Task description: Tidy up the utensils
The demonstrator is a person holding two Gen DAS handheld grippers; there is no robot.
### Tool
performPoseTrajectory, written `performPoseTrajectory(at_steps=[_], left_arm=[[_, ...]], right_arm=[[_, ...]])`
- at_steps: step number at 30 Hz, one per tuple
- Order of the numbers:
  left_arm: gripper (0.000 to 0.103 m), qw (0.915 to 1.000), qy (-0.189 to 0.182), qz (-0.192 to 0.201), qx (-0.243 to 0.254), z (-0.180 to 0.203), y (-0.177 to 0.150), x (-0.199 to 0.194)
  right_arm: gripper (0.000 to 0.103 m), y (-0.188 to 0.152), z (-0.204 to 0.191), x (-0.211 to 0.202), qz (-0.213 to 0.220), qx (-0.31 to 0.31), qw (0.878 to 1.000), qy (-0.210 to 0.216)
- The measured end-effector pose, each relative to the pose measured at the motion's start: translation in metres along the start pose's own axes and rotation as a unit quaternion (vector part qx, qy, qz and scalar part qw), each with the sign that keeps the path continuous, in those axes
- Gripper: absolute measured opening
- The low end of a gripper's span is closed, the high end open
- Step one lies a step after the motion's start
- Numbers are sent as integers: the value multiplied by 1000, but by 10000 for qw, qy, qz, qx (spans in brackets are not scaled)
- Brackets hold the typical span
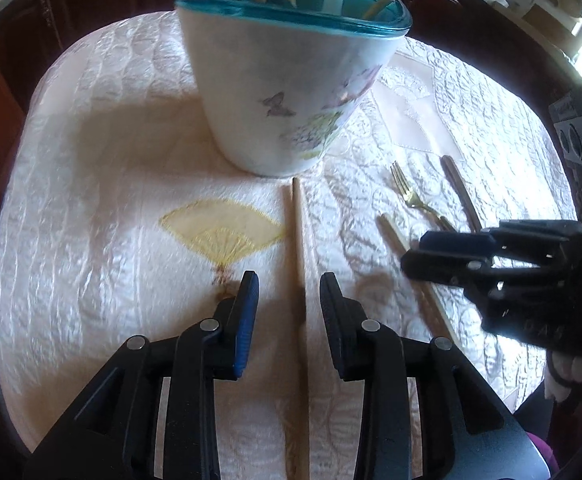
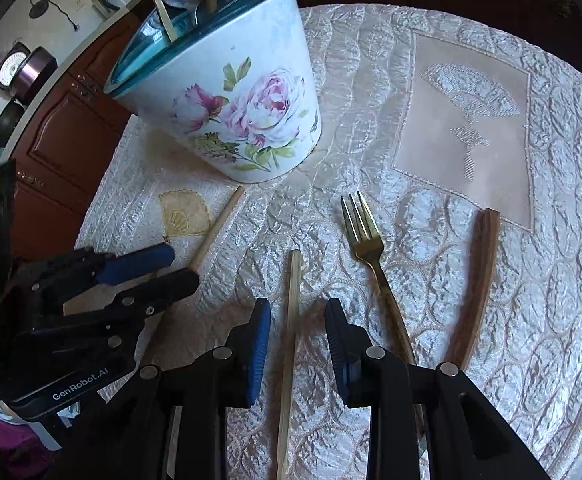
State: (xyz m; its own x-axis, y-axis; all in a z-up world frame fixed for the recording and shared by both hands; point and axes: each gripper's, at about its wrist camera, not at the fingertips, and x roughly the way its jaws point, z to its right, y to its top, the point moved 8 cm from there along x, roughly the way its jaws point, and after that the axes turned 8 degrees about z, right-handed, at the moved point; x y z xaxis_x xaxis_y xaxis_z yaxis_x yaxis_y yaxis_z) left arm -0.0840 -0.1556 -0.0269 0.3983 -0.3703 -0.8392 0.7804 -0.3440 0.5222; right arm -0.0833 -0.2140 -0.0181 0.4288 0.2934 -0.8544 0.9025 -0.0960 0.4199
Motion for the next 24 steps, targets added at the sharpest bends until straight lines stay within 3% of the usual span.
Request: performPoseTrajectory(at_steps=[4,10,12,13,14,17,24], left_arm=[[31,9999,-25,-50,97,3,7,8],[31,9993,66,-163,341,13,17,27],[26,9989,84,-152,425,15,18,29],[21,9987,102,-138,476,15,19,30],[7,9986,112,-129,495,15,20,30],[5,9995,-182,-107,256,13,22,23],[5,9983,-425,392,28,7,38,-23]], right_arm=[[26,5,-4,11,-42,-124,9999,-22],[7,12,-13,21,38,-351,9994,6],[6,11,-17,19,89,-378,9992,25],[6,10,-19,16,119,-385,9992,37],[6,11,-20,12,160,-374,9991,68],[6,14,-28,-10,390,-367,9983,232],[6,31,-47,-65,1015,-483,9926,466]])
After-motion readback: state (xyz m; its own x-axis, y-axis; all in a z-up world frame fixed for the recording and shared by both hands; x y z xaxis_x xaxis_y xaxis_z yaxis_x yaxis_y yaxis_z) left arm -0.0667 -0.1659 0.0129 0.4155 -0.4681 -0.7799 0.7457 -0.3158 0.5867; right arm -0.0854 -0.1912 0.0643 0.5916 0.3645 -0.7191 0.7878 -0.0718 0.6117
